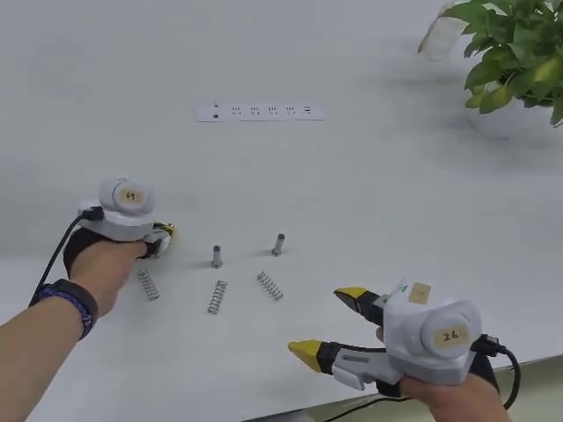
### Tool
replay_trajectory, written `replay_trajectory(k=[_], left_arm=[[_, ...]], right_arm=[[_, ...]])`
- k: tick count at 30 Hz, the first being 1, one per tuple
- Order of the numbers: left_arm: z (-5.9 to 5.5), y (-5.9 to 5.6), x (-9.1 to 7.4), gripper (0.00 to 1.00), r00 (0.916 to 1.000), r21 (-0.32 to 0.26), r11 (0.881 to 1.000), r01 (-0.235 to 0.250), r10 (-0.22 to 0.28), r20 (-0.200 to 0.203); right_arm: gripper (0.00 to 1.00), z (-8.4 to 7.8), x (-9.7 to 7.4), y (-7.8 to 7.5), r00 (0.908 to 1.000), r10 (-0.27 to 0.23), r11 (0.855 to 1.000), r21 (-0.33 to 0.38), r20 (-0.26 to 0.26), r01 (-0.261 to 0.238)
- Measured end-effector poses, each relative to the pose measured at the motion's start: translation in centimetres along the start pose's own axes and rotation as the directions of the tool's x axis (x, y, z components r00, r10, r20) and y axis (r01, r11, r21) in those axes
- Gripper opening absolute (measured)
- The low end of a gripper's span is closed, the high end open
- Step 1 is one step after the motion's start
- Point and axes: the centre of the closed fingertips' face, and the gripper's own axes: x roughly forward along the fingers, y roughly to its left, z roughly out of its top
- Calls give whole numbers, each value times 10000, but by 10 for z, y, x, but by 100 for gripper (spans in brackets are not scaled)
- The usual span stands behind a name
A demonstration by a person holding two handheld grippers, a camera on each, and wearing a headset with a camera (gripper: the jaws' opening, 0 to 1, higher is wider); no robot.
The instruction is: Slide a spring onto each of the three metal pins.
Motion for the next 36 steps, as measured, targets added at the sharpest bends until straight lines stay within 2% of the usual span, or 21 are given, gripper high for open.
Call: replay_trajectory(k=[25,36], left_arm=[[8,5,-24,0,9985,-120,9996,-246,252,487],[6,5,-33,0,9976,6,9994,-336,335,602]], right_arm=[[58,4,-1,3,9997,-4,10000,-76,245,6],[58,5,-1,7,9995,18,9999,-140,316,-14]])
